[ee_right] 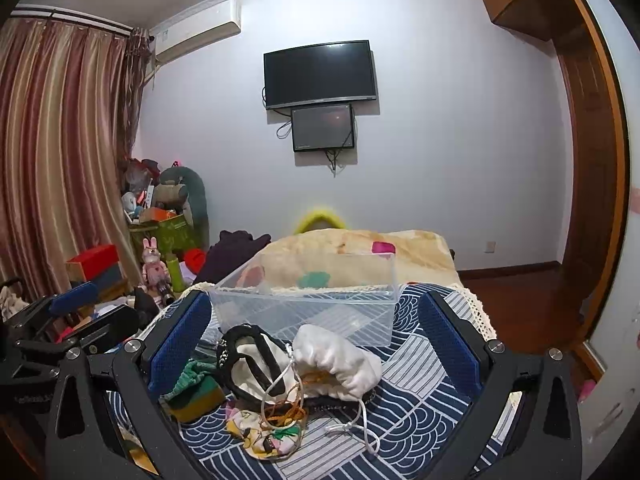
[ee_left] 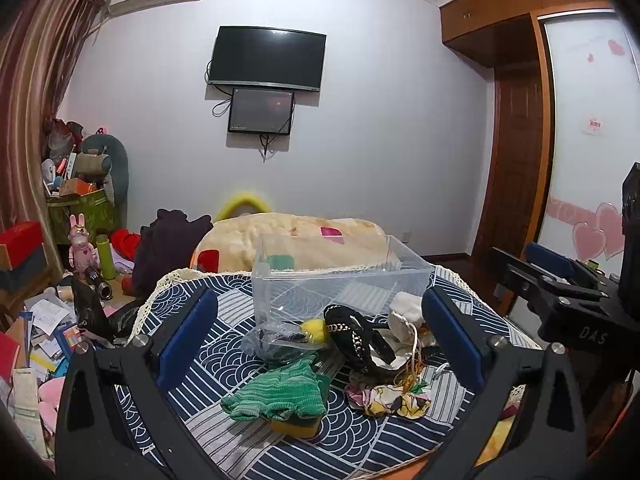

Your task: Organize soft objects

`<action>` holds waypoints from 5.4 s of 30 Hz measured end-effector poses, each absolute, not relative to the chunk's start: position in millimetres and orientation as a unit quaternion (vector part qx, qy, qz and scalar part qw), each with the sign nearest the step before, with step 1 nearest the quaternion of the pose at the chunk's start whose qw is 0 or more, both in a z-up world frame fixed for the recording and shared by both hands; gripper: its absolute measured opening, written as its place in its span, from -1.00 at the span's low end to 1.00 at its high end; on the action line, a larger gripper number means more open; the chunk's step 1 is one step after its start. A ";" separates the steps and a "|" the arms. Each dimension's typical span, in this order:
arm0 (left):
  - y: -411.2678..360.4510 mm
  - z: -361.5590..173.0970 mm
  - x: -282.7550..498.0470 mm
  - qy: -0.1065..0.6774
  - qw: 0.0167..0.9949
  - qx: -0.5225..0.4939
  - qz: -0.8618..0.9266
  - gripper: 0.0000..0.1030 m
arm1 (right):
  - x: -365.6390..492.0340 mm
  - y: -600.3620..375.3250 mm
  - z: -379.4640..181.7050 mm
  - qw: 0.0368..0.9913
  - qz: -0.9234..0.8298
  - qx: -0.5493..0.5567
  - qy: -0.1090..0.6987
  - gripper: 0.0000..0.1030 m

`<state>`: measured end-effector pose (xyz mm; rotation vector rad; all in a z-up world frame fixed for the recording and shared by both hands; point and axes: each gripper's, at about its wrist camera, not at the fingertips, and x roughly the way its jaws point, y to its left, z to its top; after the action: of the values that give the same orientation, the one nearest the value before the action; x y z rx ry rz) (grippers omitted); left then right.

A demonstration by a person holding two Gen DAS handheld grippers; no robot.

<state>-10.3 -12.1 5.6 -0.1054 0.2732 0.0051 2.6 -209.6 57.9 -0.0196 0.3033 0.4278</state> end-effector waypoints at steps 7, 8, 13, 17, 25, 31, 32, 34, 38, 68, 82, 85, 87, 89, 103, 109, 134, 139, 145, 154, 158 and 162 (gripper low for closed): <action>-12.6 6.4 -9.7 0.138 0.989 -0.053 0.004 1.00 | 2.9 -209.3 58.3 0.964 0.216 -0.008 0.152 1.00; -12.6 5.9 -9.8 0.138 0.989 -0.053 0.004 1.00 | 2.7 -209.3 58.1 0.965 0.216 -0.008 0.152 1.00; -12.8 5.0 -9.2 0.139 0.989 -0.055 0.003 1.00 | 2.5 -209.1 58.4 0.964 0.216 -0.007 0.152 1.00; -12.9 5.4 -9.7 0.137 0.989 -0.053 0.005 1.00 | 1.7 -208.9 58.7 0.965 0.216 -0.005 0.150 1.00; -13.2 5.8 -10.2 0.136 0.989 -0.053 0.005 1.00 | 2.3 -209.4 58.0 0.965 0.216 -0.003 0.151 1.00; -13.6 7.4 -10.5 0.134 0.989 -0.054 0.004 1.00 | 1.7 -209.4 57.8 0.964 0.217 -0.002 0.152 1.00; -13.4 8.0 -10.8 0.134 0.989 -0.056 0.003 1.00 | 2.0 -209.7 57.7 0.964 0.217 -0.002 0.152 1.00; -12.5 8.9 -11.1 0.134 0.989 -0.059 0.000 1.00 | 1.8 -209.7 57.8 0.964 0.217 -0.002 0.152 1.00; -12.3 9.2 -11.2 0.134 0.989 -0.059 0.001 1.00 | 1.4 -210.0 58.2 0.964 0.219 -0.001 0.152 1.00; 0.0 -28.5 16.9 0.212 0.976 -0.054 0.005 0.85 | 26.7 -221.6 32.4 0.959 0.197 0.007 0.204 1.00; 21.7 -71.9 39.8 0.297 0.951 -0.090 -0.003 0.62 | 49.6 -219.0 7.7 0.938 0.205 -0.001 0.278 0.21; 22.0 -77.9 44.8 0.309 0.946 -0.094 -0.005 0.52 | 55.8 -219.6 1.6 0.932 0.208 0.005 0.298 0.09; 20.8 -81.8 46.9 0.315 0.944 -0.094 -0.010 0.38 | 60.7 -219.6 -3.4 0.925 0.213 0.013 0.314 0.03; 20.8 -83.6 47.2 0.316 0.944 -0.094 -0.010 0.31 | 65.2 -218.6 -9.0 0.920 0.214 0.016 0.328 -0.01; 19.1 -70.1 40.1 0.303 0.948 -0.090 -0.021 -0.43 | 72.7 -216.0 -13.2 0.913 0.208 0.031 0.351 0.45; 9.5 -49.5 25.2 0.270 0.960 -0.069 -0.028 -0.47 | 75.4 -213.6 -7.9 0.913 0.213 0.030 0.346 0.48; 27.7 1.1 35.9 0.198 0.977 -0.081 0.007 -0.48 | 67.1 -209.5 15.3 0.927 0.225 0.003 0.302 -0.79; 31.6 13.6 48.9 0.182 0.980 -0.080 0.004 -0.48 | 66.8 -207.1 35.6 0.935 0.224 0.000 0.275 -0.79; 30.3 26.6 66.4 0.171 0.983 -0.065 0.010 -0.48 | 75.2 -205.8 55.3 0.943 0.217 0.002 0.252 -0.79; 33.9 33.5 102.6 0.180 0.982 -0.059 0.009 -0.48 | 99.5 -202.6 69.4 0.951 0.202 0.008 0.233 -0.78; 36.0 30.8 122.6 0.192 0.980 -0.057 0.012 -0.48 | 111.0 -196.6 71.1 0.954 0.192 -0.003 0.229 -0.78; 36.0 25.3 141.5 0.207 0.977 -0.050 0.014 -0.48 | 125.7 -190.3 68.0 0.953 0.187 -0.007 0.237 -0.78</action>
<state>141.5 36.0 25.3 -0.1010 0.4163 0.0275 125.7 -190.3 68.0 -0.0138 0.4810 0.3791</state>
